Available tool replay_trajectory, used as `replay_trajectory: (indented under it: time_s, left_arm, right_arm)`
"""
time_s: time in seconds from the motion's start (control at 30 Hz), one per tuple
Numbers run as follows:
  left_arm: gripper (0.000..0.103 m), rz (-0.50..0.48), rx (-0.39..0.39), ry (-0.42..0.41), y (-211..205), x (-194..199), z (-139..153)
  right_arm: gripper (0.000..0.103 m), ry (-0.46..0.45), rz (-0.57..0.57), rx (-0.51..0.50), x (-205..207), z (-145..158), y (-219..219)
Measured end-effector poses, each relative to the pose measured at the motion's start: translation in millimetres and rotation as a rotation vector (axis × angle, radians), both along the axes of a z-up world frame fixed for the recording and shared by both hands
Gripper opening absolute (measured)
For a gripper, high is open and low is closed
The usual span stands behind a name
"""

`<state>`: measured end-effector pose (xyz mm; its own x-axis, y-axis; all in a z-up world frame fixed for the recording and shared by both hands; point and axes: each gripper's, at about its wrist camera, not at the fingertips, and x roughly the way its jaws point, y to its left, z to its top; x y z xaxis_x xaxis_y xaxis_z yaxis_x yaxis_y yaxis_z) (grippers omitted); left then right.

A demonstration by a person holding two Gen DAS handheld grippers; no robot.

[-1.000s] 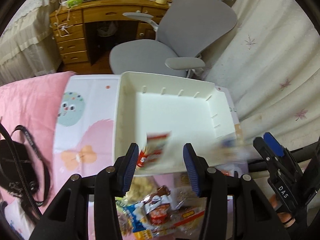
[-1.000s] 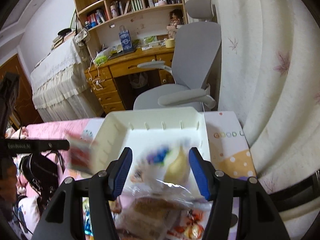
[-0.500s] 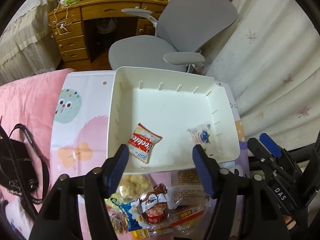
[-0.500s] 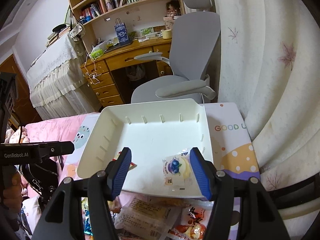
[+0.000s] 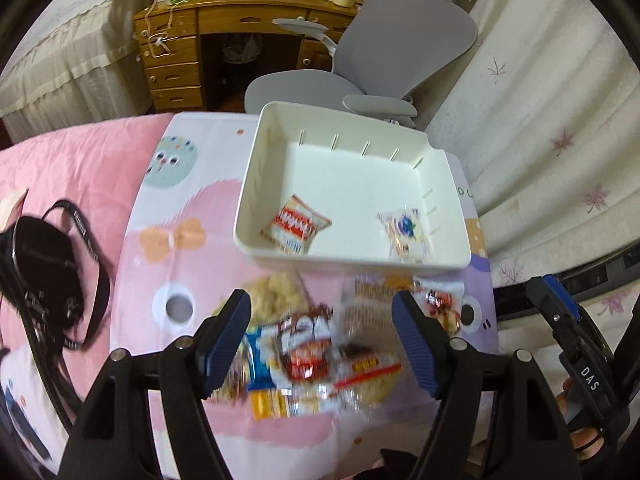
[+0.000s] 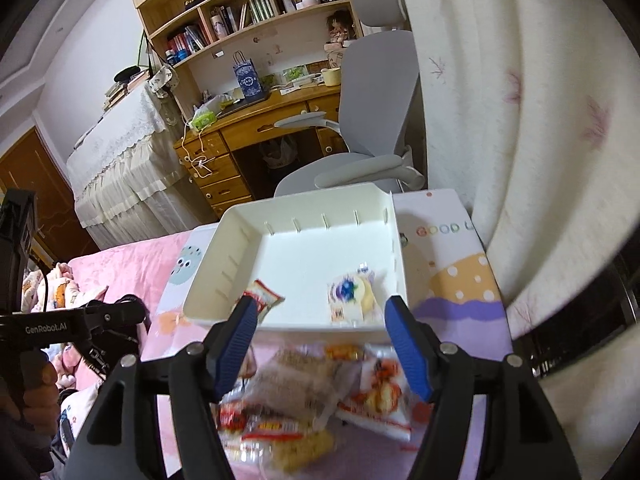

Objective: Organize snacks
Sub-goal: 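Open both tools to drop both packets into the white tray, then move left tool to nut bag while right tool moves to bread loaf bag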

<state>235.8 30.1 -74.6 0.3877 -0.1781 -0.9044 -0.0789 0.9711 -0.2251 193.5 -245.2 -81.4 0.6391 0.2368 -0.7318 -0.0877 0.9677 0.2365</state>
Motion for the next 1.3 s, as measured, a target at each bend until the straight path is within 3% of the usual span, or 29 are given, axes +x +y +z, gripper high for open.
replay_trajectory:
  time_s: [0.37,0.7,1.03,1.3]
  left_arm:
    - [0.072,0.080,0.022,-0.002,-2,-110,-3]
    - [0.072,0.091,0.070,0.054,3,-173,-14]
    - [0.074,0.116,0.089,0.097,26,-195,-23]
    - [0.075,0.080,0.086,0.130,53,-188,-35]
  right_arm:
    - [0.070,0.048,0.056,0.069,-75,-8,-14]
    - [0.070,0.141,0.067,0.150,-110,-31,-12]
    - [0.070,0.310,0.051,0.283,-113,-66,-2]
    - [0.070,0.393,0.007,0.317,-117,-84,20]
